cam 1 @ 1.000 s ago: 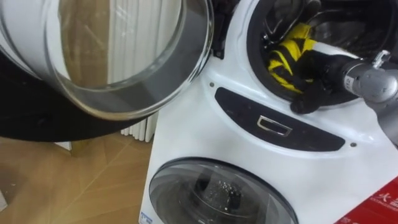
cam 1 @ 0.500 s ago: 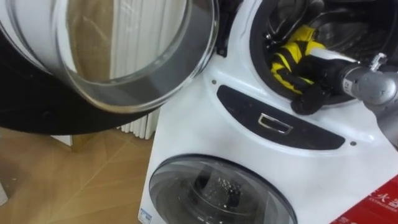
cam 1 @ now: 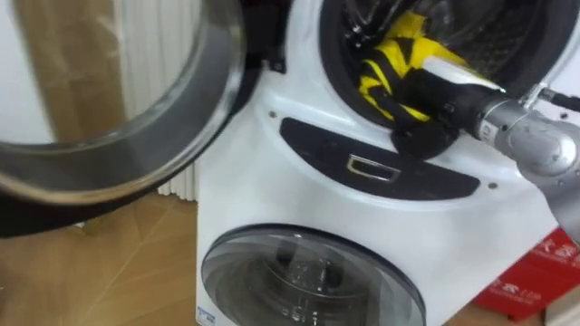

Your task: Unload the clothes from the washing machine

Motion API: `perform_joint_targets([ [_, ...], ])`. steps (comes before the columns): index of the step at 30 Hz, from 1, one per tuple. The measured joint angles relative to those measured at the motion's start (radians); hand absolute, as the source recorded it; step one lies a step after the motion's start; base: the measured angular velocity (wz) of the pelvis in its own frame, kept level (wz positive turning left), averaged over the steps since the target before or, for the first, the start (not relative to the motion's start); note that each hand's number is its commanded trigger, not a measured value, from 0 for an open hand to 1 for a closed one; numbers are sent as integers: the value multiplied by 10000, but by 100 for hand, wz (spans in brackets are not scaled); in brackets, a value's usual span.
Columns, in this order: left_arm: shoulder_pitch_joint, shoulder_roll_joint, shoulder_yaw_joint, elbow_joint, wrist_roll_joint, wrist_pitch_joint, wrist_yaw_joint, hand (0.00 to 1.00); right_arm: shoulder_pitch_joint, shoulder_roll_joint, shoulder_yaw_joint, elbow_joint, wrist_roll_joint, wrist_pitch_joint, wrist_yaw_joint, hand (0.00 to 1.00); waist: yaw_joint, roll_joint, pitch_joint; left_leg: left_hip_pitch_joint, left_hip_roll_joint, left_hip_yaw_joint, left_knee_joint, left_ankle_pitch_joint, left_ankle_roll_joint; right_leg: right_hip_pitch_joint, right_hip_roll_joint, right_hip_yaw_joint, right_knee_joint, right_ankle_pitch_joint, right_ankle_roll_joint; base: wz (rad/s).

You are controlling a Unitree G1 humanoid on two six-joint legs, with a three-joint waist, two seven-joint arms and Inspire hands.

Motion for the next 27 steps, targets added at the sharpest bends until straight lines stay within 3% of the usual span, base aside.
perform_joint_targets([
  [5,131,-121,-1,39,-51,-211,174,0,596,456,-814,-2339,1366,-167,-731,100,-204,110,23,43,4,72,11,0,0,-10,-12,91,-3,0,1,-4],
  [6,171,-168,-4,41,-59,-327,191,0,628,574,-841,-2778,1729,-253,-832,100,-210,166,64,96,11,74,2,0,0,28,-11,200,-5,0,1,0],
  [9,227,-303,0,40,-178,-451,236,0,1636,1219,-1374,-3938,2216,-557,-1171,100,-258,177,70,155,44,84,1,0,0,100,-28,263,-4,1,3,5],
  [12,278,-449,-4,42,-192,-452,229,0,2162,1530,-1428,-4304,2696,-566,-1248,100,-429,224,73,111,20,85,1,-1,0,66,-62,250,0,2,11,5],
  [17,304,-478,22,58,-182,-493,232,0,2726,1604,-1768,-4904,2779,-566,-1336,100,-748,386,66,-23,7,376,0,-4,5,-107,-86,490,16,1,32,-6],
  [20,349,-616,111,126,-255,-513,247,0,3601,1645,-2575,-5584,2835,-569,-1337,100,-823,565,43,-1,33,609,-2,-67,96,-138,-74,642,15,-3,56,-17],
  [22,391,-766,226,201,-372,-542,308,0,4189,1670,-3084,-5885,2894,-639,-1305,100,-1071,671,9,4,60,678,-23,-169,179,-165,-37,774,15,-25,99,-8],
  [27,465,-778,216,668,-586,-743,414,0,5408,1964,-3660,-6113,3492,-1024,-1300,100,-1367,865,-38,130,108,947,-84,-203,160,-114,-3,932,73,-36,116,-16],
])
